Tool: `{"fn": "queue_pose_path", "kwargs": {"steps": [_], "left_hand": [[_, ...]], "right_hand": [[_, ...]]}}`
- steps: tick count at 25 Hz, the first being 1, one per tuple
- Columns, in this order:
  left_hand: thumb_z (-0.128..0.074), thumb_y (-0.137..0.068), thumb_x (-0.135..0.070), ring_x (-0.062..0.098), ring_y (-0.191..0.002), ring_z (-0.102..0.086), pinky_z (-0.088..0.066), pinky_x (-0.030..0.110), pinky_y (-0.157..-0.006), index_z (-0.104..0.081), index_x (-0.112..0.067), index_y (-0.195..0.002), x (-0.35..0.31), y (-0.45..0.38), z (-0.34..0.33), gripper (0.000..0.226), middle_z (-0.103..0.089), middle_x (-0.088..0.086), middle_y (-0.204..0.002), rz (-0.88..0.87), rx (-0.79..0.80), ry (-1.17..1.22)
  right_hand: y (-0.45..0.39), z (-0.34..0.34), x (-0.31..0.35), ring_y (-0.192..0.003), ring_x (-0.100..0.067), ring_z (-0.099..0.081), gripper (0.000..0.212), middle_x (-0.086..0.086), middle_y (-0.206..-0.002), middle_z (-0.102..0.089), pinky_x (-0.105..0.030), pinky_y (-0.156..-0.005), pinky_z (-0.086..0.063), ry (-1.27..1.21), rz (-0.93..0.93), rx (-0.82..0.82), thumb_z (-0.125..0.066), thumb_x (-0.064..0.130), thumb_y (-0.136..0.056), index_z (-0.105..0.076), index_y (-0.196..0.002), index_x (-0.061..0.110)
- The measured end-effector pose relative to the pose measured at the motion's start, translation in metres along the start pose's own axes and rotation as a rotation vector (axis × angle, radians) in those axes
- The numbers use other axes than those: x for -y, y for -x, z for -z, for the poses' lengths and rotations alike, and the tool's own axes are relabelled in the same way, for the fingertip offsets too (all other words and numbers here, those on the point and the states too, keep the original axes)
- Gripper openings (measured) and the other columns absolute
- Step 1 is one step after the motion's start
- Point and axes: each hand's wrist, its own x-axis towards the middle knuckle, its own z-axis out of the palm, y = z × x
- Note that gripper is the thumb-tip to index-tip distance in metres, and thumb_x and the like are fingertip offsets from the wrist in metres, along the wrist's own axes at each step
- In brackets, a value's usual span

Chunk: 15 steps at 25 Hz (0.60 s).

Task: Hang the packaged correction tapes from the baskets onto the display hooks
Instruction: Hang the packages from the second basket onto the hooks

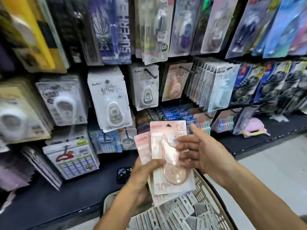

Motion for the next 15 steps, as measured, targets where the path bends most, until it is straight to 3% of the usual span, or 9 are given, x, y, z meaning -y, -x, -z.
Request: {"fn": "queue_pose_path", "kwargs": {"steps": [2, 4, 5, 6, 8, 12, 15], "left_hand": [[-0.085, -0.039, -0.018, 0.036, -0.086, -0.073, -0.062, 0.043, -0.071, -0.065, -0.005, -0.127, 0.0, 0.007, -0.004, 0.092, -0.074, 0.027, -0.114, 0.134, -0.039, 0.144], [-0.082, -0.044, -0.014, 0.039, -0.088, -0.073, -0.063, 0.048, -0.074, -0.067, -0.004, -0.128, -0.007, 0.011, -0.012, 0.085, -0.071, 0.032, -0.116, 0.181, -0.033, 0.242], [-0.082, -0.049, -0.017, 0.041, -0.09, -0.073, -0.062, 0.052, -0.081, -0.068, -0.004, -0.127, -0.012, 0.011, -0.016, 0.08, -0.072, 0.032, -0.115, 0.182, -0.03, 0.267], [-0.082, -0.054, -0.021, 0.043, -0.094, -0.072, -0.058, 0.057, -0.088, -0.069, -0.003, -0.126, -0.019, 0.01, -0.021, 0.075, -0.072, 0.032, -0.114, 0.17, -0.03, 0.274], [-0.086, -0.053, -0.024, 0.046, -0.102, -0.071, -0.056, 0.06, -0.093, -0.07, -0.004, -0.124, -0.036, 0.008, -0.029, 0.075, -0.073, 0.03, -0.112, 0.122, -0.047, 0.221], [-0.098, -0.055, -0.017, 0.039, -0.094, -0.077, -0.064, 0.045, -0.068, -0.076, -0.007, -0.114, -0.075, 0.003, -0.036, 0.064, -0.076, 0.025, -0.111, 0.09, 0.12, 0.085], [-0.092, -0.057, -0.016, 0.034, -0.087, -0.079, -0.063, 0.038, -0.065, -0.071, -0.01, -0.118, -0.105, -0.001, -0.032, 0.065, -0.079, 0.018, -0.106, -0.047, 0.125, -0.107]], "right_hand": [[0.008, -0.003, 0.002, -0.077, -0.012, -0.069, 0.024, 0.005, -0.099, -0.073, -0.027, -0.065, -0.057, 0.267, 0.326, -0.084, -0.079, 0.034, -0.083, -0.073, -0.105, 0.026], [0.014, -0.004, -0.001, -0.098, 0.002, -0.061, 0.05, 0.026, -0.112, -0.063, -0.018, -0.083, -0.05, 0.587, 0.503, -0.175, -0.084, 0.039, -0.077, -0.06, -0.12, 0.043], [0.021, -0.008, -0.003, -0.107, 0.003, -0.059, 0.063, 0.028, -0.119, -0.06, -0.022, -0.09, -0.048, 0.589, 0.471, -0.147, -0.084, 0.049, -0.073, -0.053, -0.128, 0.046], [0.026, -0.012, -0.004, -0.111, -0.001, -0.063, 0.069, 0.024, -0.123, -0.063, -0.028, -0.093, -0.051, 0.47, 0.398, -0.067, -0.084, 0.053, -0.069, -0.053, -0.131, 0.045], [0.029, -0.015, -0.009, -0.104, -0.015, -0.073, 0.054, 0.009, -0.115, -0.075, -0.035, -0.087, -0.059, 0.171, 0.302, 0.129, -0.086, 0.043, -0.07, -0.066, -0.12, 0.038], [0.012, -0.001, 0.013, -0.083, -0.027, -0.078, 0.052, -0.009, -0.097, -0.079, -0.034, -0.062, -0.061, -0.068, 0.374, -0.103, -0.089, 0.036, -0.065, -0.068, -0.107, 0.015], [-0.003, 0.016, 0.047, -0.077, -0.025, -0.077, 0.056, -0.01, -0.098, -0.079, -0.03, -0.055, -0.059, -0.153, 0.475, -0.174, -0.083, 0.039, -0.066, -0.067, -0.113, 0.013]]}}
